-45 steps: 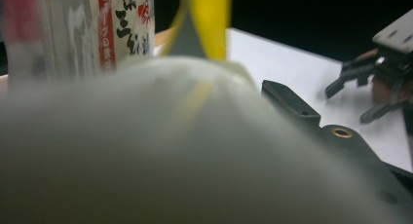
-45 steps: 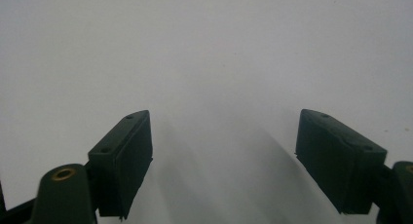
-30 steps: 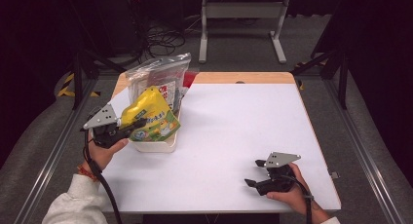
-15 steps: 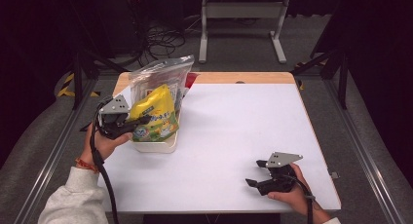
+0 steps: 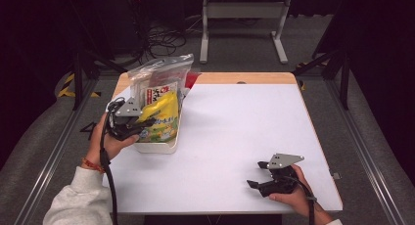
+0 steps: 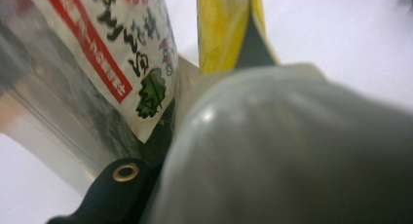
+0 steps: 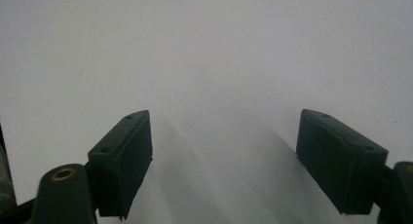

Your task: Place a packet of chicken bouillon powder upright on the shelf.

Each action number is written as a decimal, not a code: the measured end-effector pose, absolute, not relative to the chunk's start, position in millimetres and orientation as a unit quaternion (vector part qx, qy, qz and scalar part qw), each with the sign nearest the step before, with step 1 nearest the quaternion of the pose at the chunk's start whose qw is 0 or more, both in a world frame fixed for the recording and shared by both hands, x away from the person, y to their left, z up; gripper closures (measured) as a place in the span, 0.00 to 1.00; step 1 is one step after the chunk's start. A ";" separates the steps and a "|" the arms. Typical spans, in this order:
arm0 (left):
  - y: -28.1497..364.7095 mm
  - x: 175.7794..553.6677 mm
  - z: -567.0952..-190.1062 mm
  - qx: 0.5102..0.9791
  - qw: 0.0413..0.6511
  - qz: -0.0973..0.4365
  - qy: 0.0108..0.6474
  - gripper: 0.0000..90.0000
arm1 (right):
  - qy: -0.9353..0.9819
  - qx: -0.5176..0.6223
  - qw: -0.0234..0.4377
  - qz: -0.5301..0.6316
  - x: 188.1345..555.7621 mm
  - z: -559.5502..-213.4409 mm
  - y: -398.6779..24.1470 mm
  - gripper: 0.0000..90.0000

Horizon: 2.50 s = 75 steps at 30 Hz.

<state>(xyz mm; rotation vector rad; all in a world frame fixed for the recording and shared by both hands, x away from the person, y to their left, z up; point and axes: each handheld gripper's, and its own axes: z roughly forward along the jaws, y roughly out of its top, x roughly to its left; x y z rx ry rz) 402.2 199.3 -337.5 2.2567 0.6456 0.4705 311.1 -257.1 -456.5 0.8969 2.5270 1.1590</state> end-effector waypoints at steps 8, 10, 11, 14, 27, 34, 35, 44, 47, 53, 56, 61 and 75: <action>216.4 405.4 -352.3 0.859 0.404 0.160 0.270 1.00 | 0.858 0.306 0.112 0.396 311.4 -455.5 -258.7 0.23; 217.1 405.5 -353.1 0.858 0.406 0.160 0.270 1.00 | 0.859 0.304 0.112 0.397 311.0 -454.9 -257.7 0.23; 217.9 405.4 -354.4 0.857 0.409 0.158 0.271 1.00 | 0.859 0.303 0.113 0.397 310.7 -454.5 -257.2 0.23; 222.8 406.8 -358.4 0.852 0.418 0.151 0.276 1.00 | 0.859 0.301 0.113 0.398 310.4 -453.7 -256.2 0.23; 234.4 406.6 -372.4 0.832 0.451 0.147 0.288 1.00 | 0.860 0.294 0.120 0.400 309.8 -450.4 -257.1 0.23; 238.4 406.4 -380.2 0.823 0.466 0.144 0.292 1.00 | 0.861 0.289 0.122 0.400 310.3 -448.9 -255.3 0.23; 238.7 406.1 -380.7 0.821 0.468 0.142 0.294 1.00 | 0.861 0.289 0.122 0.400 310.3 -448.8 -255.1 0.23; 236.8 401.1 -380.5 0.818 0.472 0.165 0.284 0.95 | 0.862 0.285 0.125 0.401 310.7 -447.3 -254.8 0.23; 237.3 399.8 -379.6 0.813 0.478 0.169 0.287 0.89 | 0.862 0.285 0.125 0.400 310.5 -447.4 -255.2 0.23; 240.4 397.3 -377.3 0.800 0.499 0.176 0.282 0.81 | 0.862 0.284 0.127 0.401 310.2 -446.7 -255.5 0.23; 241.8 394.0 -375.8 0.796 0.503 0.183 0.285 0.76 | 0.862 0.285 0.127 0.401 310.2 -446.7 -255.7 0.23; 246.6 387.1 -372.5 0.782 0.514 0.199 0.291 0.67 | 0.861 0.284 0.129 0.402 310.0 -446.1 -255.9 0.23; 259.4 364.8 -368.8 0.756 0.506 0.256 0.327 0.31 | 0.858 0.281 0.146 0.405 308.2 -441.4 -257.6 0.23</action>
